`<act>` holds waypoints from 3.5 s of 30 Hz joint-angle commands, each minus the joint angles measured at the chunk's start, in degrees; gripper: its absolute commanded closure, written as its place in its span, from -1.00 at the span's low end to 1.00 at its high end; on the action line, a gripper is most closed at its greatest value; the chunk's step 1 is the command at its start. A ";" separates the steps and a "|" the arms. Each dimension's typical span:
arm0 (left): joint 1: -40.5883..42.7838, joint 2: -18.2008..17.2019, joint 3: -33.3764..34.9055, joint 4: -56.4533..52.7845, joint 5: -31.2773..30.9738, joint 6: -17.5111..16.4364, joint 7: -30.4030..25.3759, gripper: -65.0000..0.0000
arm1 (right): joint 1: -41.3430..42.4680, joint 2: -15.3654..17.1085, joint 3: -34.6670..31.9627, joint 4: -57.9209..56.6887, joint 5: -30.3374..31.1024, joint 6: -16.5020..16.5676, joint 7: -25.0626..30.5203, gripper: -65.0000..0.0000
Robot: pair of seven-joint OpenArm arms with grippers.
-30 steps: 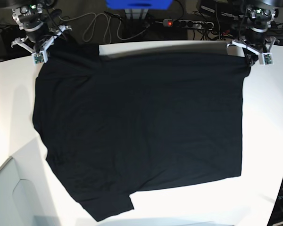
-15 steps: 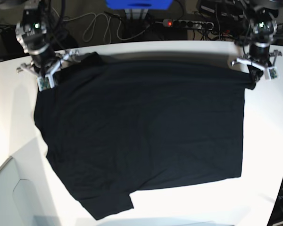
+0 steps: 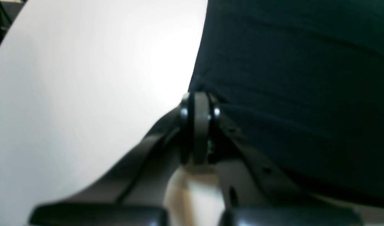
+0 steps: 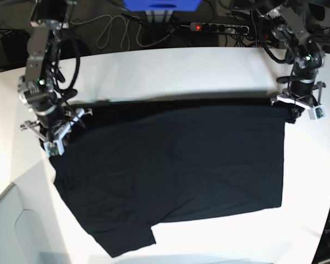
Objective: Fold the T-shirt properly
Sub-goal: 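Carry the shoulder edge with both grippers over the shirt toward the hem, then lay the shoulder edge down and open both grippers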
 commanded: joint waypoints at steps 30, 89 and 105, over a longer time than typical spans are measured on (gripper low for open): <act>-10.71 -4.17 0.22 -7.39 -0.51 0.17 -1.39 1.00 | 17.95 1.44 -5.84 -19.59 0.11 0.40 5.10 0.99; -4.73 -3.12 0.13 -21.46 -1.04 0.00 -6.49 1.00 | 11.88 8.13 7.26 -35.68 0.11 8.49 8.53 0.31; -5.17 -4.70 -0.40 -4.05 -1.04 0.08 6.35 1.00 | 10.12 13.22 6.38 -16.51 0.11 8.49 -0.96 0.99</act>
